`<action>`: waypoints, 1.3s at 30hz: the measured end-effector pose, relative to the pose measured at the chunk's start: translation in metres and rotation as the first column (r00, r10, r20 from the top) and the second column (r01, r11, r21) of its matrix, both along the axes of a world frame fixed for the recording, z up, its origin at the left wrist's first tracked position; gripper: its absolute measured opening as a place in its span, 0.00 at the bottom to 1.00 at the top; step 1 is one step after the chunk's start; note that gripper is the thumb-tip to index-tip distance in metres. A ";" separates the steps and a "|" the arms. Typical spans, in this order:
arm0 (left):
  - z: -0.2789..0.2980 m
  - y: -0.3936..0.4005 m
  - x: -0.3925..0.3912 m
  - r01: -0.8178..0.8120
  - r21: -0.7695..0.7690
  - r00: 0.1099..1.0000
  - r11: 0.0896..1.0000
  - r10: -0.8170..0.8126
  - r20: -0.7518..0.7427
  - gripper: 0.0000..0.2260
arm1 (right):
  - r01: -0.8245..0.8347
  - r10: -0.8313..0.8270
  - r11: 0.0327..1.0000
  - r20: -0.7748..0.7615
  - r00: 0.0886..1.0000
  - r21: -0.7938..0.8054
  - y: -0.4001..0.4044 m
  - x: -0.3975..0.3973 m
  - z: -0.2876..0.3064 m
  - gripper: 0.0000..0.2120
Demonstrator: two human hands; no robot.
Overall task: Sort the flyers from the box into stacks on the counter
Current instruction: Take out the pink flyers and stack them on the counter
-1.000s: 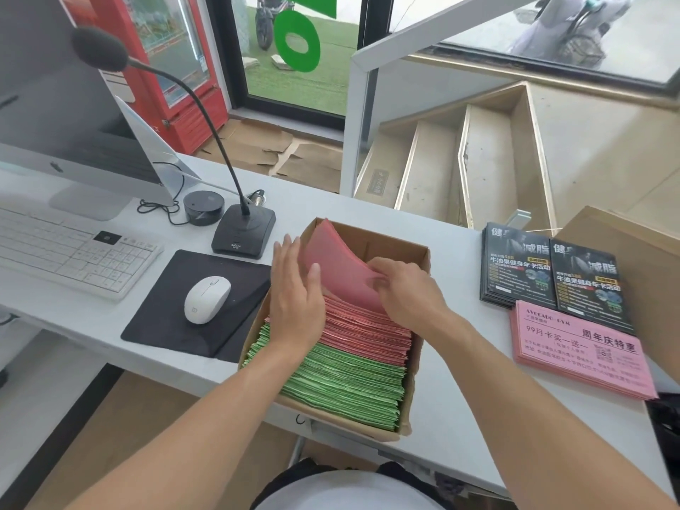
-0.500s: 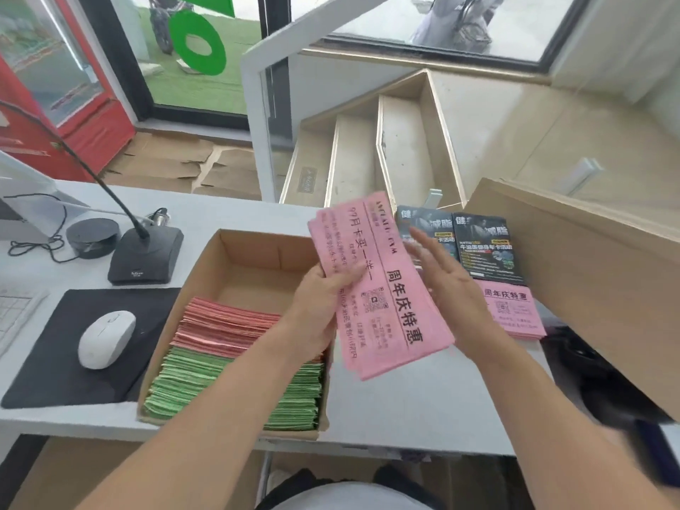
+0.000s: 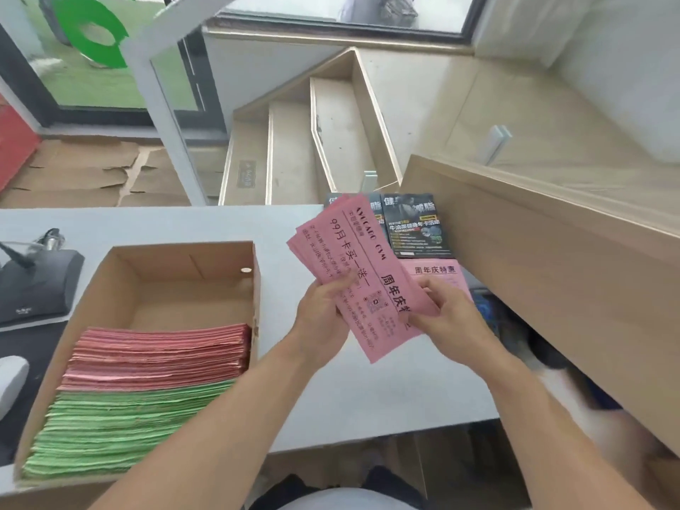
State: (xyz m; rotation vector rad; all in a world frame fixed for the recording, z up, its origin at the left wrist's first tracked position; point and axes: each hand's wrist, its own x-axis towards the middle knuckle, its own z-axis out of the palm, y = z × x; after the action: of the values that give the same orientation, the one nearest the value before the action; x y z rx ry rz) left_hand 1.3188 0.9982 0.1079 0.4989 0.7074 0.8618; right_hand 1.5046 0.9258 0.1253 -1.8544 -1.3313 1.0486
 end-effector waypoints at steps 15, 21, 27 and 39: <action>-0.064 -0.026 0.008 0.304 0.212 0.610 0.929 -0.019 -0.792 0.19 | 0.141 -0.138 0.990 0.097 0.986 -0.027 -0.045 0.065 -0.068 0.14; -0.077 -0.034 0.020 0.199 0.136 0.632 0.971 -0.021 -0.775 0.13 | 0.296 -0.302 0.953 -0.171 0.938 -0.057 -0.047 0.066 -0.097 0.17; -0.066 -0.026 0.038 0.206 0.227 0.654 0.952 0.039 -0.756 0.14 | 0.444 -0.430 0.894 -0.162 0.888 0.065 -0.025 0.072 -0.089 0.09; -0.056 -0.007 0.026 0.198 0.366 0.647 0.909 0.159 -0.745 0.09 | 0.169 -0.116 0.971 -0.285 0.952 0.168 0.004 0.098 -0.059 0.22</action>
State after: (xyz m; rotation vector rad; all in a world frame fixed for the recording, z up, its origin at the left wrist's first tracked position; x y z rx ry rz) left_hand 1.3451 0.9909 0.0516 1.3194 1.3041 0.7620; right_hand 1.6029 0.9293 0.0665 -1.5743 -1.0783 1.0207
